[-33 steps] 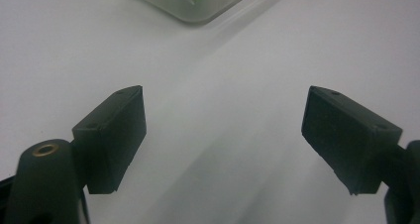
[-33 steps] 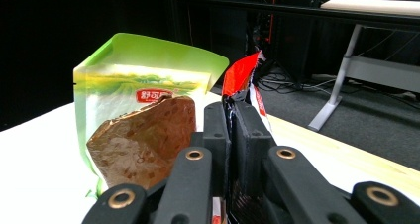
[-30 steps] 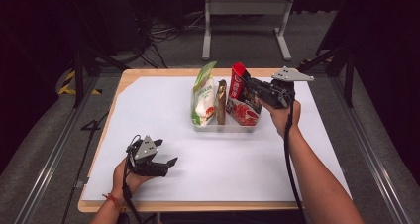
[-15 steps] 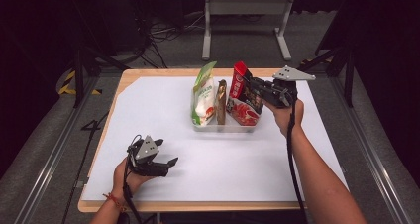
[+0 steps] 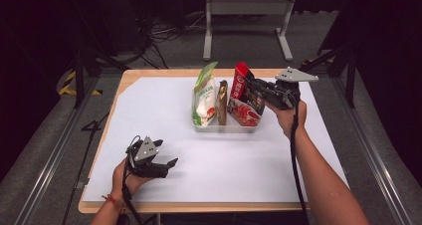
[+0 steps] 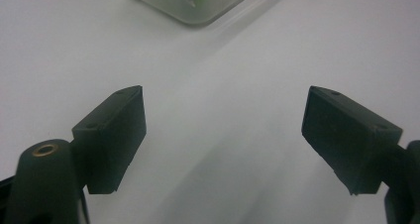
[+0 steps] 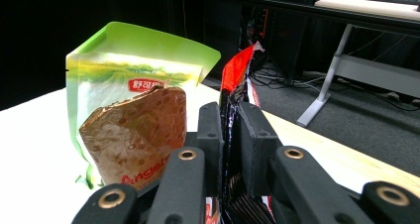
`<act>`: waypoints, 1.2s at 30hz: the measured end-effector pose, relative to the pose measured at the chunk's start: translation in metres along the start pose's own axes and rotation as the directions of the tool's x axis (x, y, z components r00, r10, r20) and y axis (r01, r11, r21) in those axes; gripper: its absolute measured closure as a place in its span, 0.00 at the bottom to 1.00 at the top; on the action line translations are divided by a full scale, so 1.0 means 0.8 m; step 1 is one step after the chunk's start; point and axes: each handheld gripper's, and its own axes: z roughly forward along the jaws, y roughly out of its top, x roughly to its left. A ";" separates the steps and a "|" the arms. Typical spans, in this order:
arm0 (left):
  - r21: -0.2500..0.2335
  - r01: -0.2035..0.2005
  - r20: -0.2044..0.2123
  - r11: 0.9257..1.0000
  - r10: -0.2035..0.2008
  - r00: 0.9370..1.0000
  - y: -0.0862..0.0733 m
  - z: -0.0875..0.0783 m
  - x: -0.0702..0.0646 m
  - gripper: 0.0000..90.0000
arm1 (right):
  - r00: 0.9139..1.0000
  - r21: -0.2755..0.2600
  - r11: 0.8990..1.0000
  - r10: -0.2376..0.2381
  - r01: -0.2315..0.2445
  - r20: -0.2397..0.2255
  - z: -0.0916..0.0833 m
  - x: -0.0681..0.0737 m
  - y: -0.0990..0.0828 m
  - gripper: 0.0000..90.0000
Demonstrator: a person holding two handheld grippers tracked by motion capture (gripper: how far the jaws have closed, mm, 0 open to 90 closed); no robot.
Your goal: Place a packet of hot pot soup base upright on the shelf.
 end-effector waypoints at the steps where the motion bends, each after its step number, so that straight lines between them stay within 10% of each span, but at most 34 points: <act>1: -0.004 0.003 -0.005 1.000 -0.003 1.000 0.000 -0.001 0.000 0.20 | 1.000 0.003 1.000 -0.005 0.005 0.002 0.000 0.000 0.000 0.89; 36: -0.001 -0.001 -0.004 1.000 0.001 1.000 -0.001 -0.004 -0.001 0.20 | 0.999 0.069 0.996 -0.050 0.050 -0.003 -0.038 0.004 -0.005 0.67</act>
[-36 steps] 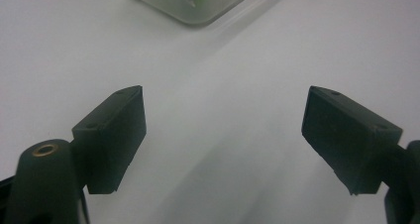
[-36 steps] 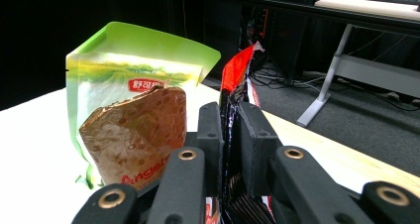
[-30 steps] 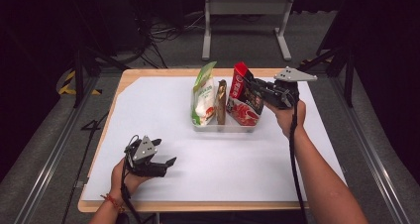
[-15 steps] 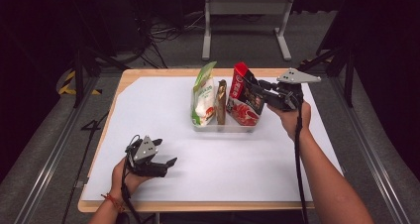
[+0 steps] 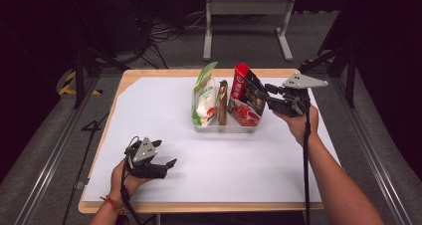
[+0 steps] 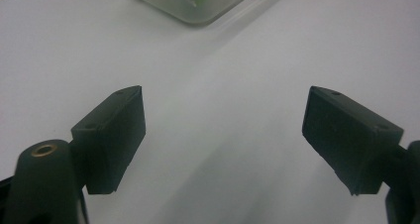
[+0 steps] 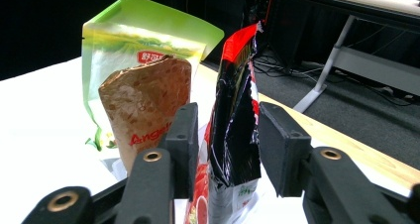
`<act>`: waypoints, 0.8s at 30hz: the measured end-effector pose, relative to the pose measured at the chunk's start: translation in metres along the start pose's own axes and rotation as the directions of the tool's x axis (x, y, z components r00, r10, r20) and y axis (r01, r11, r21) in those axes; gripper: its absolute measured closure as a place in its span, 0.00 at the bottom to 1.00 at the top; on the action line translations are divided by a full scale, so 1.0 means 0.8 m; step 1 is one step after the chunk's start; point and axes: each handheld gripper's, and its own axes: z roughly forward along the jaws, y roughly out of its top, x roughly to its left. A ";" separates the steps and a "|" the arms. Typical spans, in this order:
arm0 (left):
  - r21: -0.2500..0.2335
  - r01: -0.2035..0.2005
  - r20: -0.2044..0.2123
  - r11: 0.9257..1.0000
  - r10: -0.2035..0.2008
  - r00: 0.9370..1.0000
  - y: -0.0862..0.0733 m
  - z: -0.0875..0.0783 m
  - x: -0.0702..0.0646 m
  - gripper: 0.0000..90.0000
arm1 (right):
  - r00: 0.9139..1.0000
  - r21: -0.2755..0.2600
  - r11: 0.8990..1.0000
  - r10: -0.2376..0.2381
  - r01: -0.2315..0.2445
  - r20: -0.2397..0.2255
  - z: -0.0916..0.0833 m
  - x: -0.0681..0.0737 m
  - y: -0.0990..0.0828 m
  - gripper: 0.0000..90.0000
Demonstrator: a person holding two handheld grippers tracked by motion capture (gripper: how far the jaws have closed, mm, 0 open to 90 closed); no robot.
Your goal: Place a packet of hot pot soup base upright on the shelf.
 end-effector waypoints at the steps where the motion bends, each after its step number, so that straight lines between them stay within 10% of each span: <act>1: 0.000 0.001 0.000 1.000 -0.001 1.000 0.000 0.000 0.000 0.20 | 1.000 0.000 1.000 -0.007 0.007 0.001 -0.001 0.000 0.000 0.67; 24: 0.006 -0.002 -0.001 1.000 0.002 1.000 0.000 0.001 -0.001 0.19 | 0.998 0.038 0.997 -0.069 0.069 0.001 -0.021 0.005 -0.020 0.60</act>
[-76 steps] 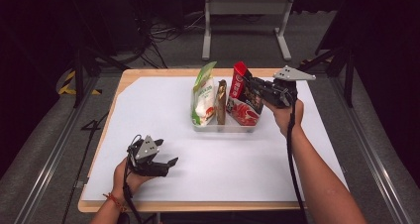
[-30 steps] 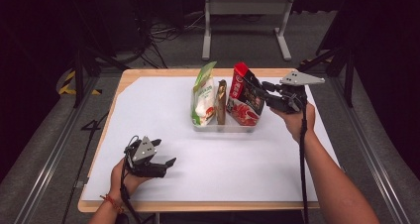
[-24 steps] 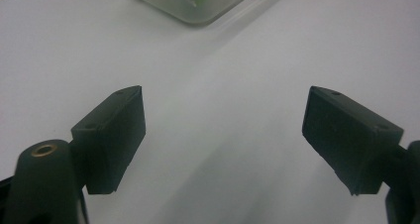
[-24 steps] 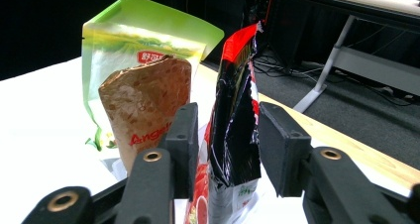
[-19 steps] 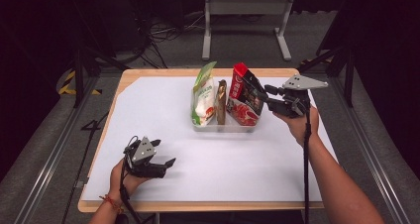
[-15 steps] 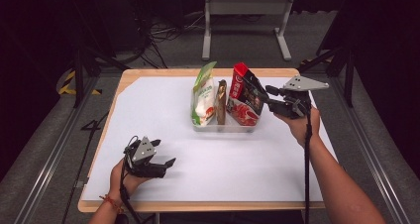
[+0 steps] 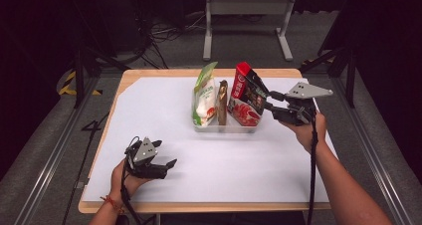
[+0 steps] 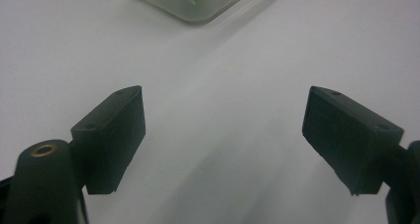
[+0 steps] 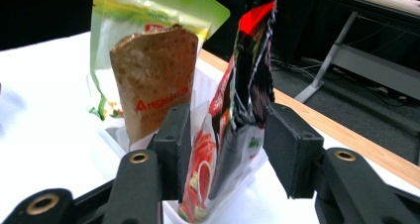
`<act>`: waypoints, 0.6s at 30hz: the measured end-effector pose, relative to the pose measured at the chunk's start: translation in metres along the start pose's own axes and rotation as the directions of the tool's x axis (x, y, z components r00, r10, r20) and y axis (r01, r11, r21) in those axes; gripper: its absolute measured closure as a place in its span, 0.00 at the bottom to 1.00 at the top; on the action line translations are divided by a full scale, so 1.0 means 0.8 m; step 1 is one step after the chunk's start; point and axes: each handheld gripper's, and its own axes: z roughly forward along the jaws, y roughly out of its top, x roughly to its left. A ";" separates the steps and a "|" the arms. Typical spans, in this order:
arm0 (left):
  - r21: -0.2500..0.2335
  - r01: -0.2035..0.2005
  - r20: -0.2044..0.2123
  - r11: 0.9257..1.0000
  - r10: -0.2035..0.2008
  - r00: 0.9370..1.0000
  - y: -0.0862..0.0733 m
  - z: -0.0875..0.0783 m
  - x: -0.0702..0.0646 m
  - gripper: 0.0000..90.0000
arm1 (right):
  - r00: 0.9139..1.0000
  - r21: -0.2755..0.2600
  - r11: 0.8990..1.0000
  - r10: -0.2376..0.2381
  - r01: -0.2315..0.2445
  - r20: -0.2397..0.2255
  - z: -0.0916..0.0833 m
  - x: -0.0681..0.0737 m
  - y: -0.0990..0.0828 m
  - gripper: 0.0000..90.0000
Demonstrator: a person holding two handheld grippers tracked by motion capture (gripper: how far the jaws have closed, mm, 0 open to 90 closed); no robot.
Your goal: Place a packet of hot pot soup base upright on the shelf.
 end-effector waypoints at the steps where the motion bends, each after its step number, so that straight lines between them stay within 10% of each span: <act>1: -0.001 0.000 0.001 1.000 0.000 1.000 0.000 0.000 0.000 0.19 | 1.000 0.005 1.000 -0.007 0.007 0.002 0.000 0.000 -0.002 0.59; 18: 0.002 -0.002 0.002 1.000 0.002 1.000 0.000 0.000 0.000 0.19 | 0.998 0.039 0.997 -0.065 0.066 -0.014 -0.004 0.013 -0.026 0.48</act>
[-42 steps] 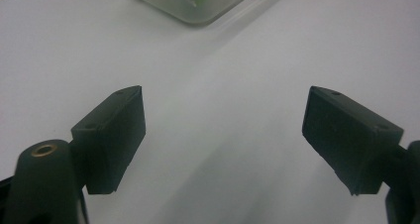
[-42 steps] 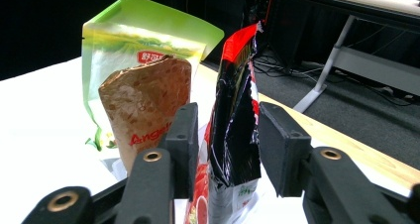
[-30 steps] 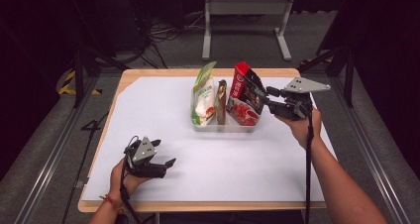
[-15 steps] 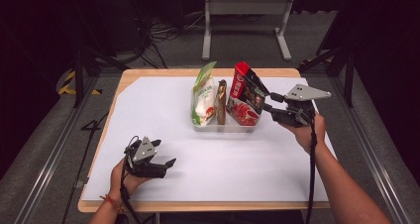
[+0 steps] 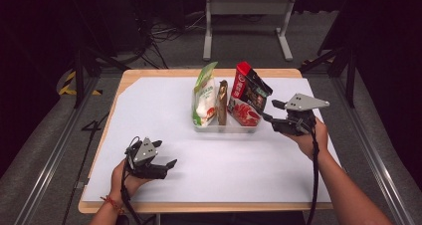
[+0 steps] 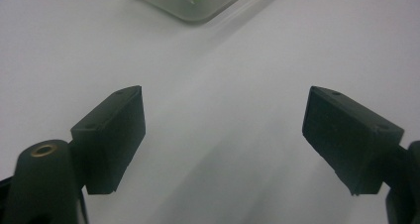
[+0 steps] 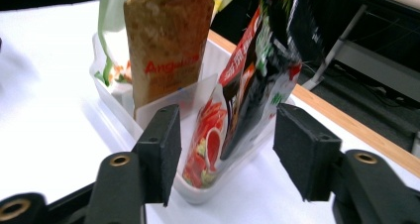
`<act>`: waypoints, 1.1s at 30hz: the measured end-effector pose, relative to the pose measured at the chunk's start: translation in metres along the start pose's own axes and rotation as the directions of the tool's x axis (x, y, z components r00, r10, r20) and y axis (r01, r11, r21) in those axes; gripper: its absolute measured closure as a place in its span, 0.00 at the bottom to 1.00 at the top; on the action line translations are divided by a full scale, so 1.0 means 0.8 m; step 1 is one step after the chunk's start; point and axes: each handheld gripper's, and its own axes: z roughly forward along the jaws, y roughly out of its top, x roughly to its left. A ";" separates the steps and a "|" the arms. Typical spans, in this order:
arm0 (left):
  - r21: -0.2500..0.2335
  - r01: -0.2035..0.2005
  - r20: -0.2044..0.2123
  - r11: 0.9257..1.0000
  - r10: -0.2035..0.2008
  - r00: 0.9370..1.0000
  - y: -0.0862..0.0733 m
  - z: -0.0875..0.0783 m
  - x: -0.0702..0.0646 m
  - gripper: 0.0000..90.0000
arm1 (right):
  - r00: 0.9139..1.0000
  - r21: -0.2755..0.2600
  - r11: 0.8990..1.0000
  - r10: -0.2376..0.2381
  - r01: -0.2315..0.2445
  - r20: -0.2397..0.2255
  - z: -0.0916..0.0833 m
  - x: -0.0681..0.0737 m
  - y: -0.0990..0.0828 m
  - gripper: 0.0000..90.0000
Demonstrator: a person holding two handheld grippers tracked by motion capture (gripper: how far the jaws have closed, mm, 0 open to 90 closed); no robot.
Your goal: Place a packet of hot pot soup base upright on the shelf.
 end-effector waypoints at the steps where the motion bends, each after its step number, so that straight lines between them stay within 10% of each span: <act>1: 0.000 0.000 0.000 1.000 0.000 1.000 0.000 0.000 0.000 0.19 | 1.000 -0.001 1.000 0.002 -0.002 -0.002 0.000 0.001 -0.003 0.48; 33: 0.005 -0.004 0.007 1.000 0.003 1.000 0.000 0.001 -0.001 0.19 | 0.994 0.038 0.995 -0.099 0.097 0.055 -0.018 0.021 -0.073 0.28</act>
